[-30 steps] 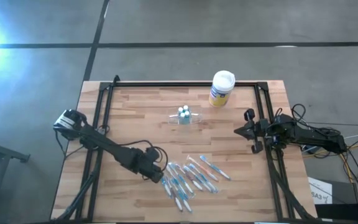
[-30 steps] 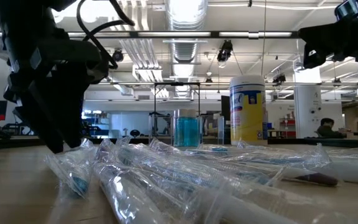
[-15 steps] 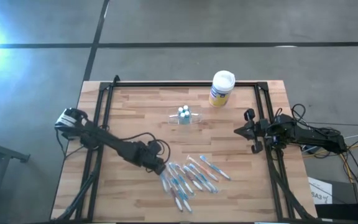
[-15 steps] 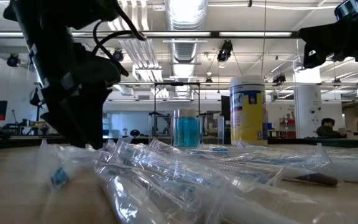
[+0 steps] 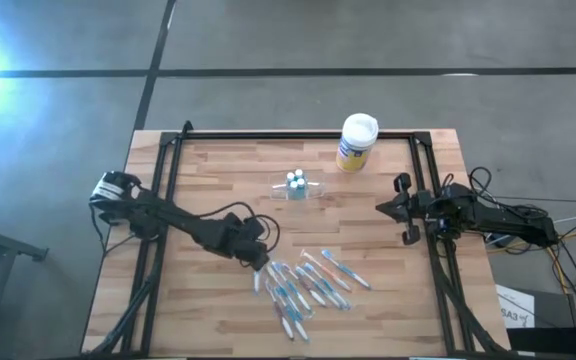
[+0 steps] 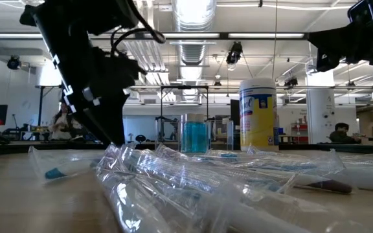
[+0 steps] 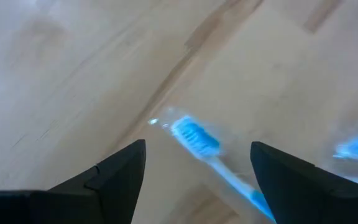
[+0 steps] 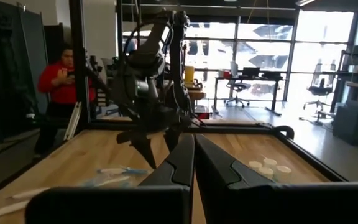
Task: Pick & Place toothbrushing station
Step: Put the blue toothbrush into the transparent organizer
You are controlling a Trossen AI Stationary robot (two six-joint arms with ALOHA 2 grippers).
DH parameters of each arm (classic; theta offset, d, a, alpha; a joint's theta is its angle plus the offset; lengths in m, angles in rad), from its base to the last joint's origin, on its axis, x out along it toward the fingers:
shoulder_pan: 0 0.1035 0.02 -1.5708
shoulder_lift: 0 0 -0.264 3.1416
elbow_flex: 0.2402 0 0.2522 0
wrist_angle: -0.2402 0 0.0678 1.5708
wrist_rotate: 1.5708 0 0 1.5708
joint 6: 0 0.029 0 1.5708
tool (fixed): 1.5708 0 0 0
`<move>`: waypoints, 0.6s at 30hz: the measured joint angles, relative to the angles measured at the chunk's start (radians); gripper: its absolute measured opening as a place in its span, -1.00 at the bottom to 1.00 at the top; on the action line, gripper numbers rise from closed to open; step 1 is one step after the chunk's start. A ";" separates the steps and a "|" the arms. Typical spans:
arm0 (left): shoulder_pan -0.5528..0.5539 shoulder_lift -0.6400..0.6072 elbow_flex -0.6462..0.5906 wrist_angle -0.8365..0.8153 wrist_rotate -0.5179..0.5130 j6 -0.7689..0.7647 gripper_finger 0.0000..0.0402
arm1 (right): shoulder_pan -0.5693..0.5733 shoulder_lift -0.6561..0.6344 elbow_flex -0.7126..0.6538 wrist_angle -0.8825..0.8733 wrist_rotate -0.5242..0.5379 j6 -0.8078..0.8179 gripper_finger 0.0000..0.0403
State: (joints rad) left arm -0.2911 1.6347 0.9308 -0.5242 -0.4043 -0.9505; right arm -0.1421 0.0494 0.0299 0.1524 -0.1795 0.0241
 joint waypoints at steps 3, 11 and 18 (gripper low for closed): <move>-0.008 -0.023 0.026 -0.012 0.004 0.014 0.45 | 0.000 0.000 0.000 -0.010 0.000 0.002 -0.96; -0.010 -0.042 0.097 -0.128 0.097 -0.091 0.45 | 0.000 0.000 0.000 -0.023 0.000 0.015 -0.96; -0.029 -0.042 0.097 -0.179 0.162 -0.196 0.45 | 0.000 0.004 0.000 -0.022 0.000 0.022 -0.96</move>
State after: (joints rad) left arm -0.3197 1.5925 1.0275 -0.7034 -0.2420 -1.1464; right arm -0.1421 0.0538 0.0296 0.1303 -0.1799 0.0456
